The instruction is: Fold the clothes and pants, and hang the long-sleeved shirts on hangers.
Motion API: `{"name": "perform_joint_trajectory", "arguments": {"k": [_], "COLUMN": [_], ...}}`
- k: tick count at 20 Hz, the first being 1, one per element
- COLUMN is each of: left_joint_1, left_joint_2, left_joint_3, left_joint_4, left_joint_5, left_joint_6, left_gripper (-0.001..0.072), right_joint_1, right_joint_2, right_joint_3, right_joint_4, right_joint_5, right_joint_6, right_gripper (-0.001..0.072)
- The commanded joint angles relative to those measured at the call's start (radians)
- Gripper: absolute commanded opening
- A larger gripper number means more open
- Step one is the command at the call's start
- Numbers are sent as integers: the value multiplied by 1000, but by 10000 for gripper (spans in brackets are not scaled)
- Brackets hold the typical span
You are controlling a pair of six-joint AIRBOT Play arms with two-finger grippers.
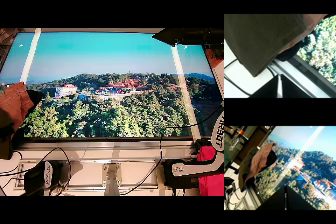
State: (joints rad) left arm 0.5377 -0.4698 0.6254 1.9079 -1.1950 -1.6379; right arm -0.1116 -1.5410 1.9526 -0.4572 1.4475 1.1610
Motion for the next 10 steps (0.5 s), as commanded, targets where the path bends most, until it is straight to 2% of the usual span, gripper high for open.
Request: {"name": "perform_joint_trajectory", "arguments": {"k": [1, 2, 4, 8, 10], "left_joint_1": [-21, -26, -26, -26, -30], "left_joint_2": [-1, -2, -15, -75, -136], "left_joint_3": [-60, -66, -67, -67, -67], "left_joint_4": [57, 94, 179, 190, 185], "left_joint_5": [69, 83, 125, 291, 276], "left_joint_6": [32, 51, 101, 101, 102], "left_gripper": [435, 495, 496, 508, 604], "right_joint_1": [0, 0, 0, 0, 0], "right_joint_2": [0, 0, 0, 0, 0], "right_joint_3": [0, 1, 0, 0, 0], "right_joint_4": [0, 0, 0, 0, 0], "right_joint_5": [0, 0, 0, 0, 0], "right_joint_6": [0, 0, 0, 0, 0], "right_gripper": [28, 28, 28, 28, 28]}}
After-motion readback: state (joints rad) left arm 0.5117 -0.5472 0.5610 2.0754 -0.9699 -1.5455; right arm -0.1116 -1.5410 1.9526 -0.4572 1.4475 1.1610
